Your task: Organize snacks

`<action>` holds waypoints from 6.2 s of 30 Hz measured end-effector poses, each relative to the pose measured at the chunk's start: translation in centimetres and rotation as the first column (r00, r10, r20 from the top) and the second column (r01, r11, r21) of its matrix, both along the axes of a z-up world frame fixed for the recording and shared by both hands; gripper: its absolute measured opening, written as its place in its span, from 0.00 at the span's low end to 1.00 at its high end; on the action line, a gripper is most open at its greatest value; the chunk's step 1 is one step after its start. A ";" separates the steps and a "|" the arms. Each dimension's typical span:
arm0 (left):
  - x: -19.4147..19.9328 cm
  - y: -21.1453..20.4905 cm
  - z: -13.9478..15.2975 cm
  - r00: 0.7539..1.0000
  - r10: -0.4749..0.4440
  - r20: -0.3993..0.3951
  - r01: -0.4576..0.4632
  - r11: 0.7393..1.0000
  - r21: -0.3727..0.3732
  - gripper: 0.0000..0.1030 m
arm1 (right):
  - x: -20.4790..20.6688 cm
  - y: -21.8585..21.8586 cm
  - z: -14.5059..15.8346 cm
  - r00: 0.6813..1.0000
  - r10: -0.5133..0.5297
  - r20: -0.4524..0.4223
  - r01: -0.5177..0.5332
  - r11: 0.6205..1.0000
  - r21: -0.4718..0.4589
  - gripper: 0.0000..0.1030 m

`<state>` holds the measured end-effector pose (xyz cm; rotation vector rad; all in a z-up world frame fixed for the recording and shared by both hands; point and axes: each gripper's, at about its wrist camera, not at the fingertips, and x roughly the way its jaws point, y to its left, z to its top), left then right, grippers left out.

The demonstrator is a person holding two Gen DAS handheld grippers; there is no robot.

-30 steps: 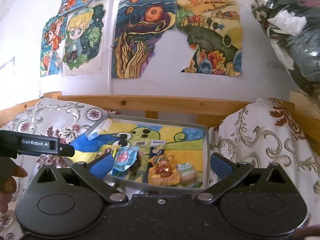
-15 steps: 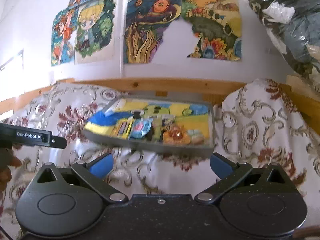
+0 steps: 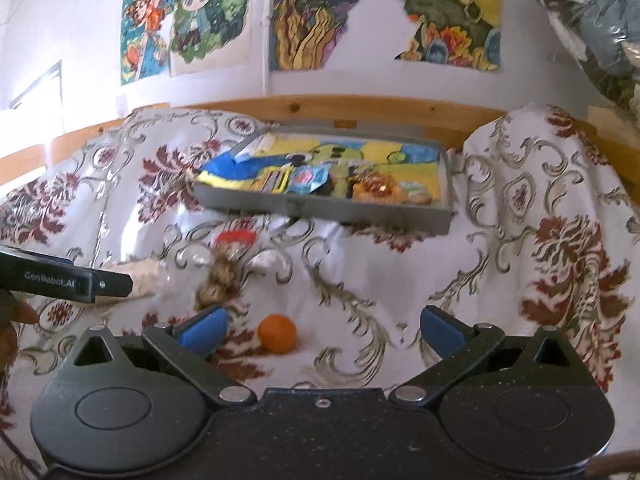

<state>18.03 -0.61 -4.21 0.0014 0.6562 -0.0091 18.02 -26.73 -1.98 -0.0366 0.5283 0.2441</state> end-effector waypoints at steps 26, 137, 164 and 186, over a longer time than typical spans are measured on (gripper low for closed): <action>1.8 -2.1 -3.0 0.971 -0.222 -0.092 0.228 0.971 0.066 1.00 | 2.6 0.7 -3.7 0.985 0.047 -0.165 -0.050 0.999 -0.017 0.99; 4.3 -5.7 -5.6 0.881 -0.335 -0.334 0.345 0.938 -0.030 0.59 | 3.8 0.2 -6.1 0.956 0.187 -0.228 -0.178 0.982 0.060 0.35; 1.5 -4.9 -3.5 0.940 -0.266 -0.215 0.256 0.964 -0.071 0.50 | 3.1 0.9 -5.5 0.958 0.229 -0.175 -0.223 0.973 0.052 0.35; 8.1 -8.0 3.9 0.958 -0.286 0.004 0.286 0.957 -0.051 0.51 | 6.8 -0.4 -0.8 0.979 0.204 -0.015 -0.204 0.978 0.037 0.35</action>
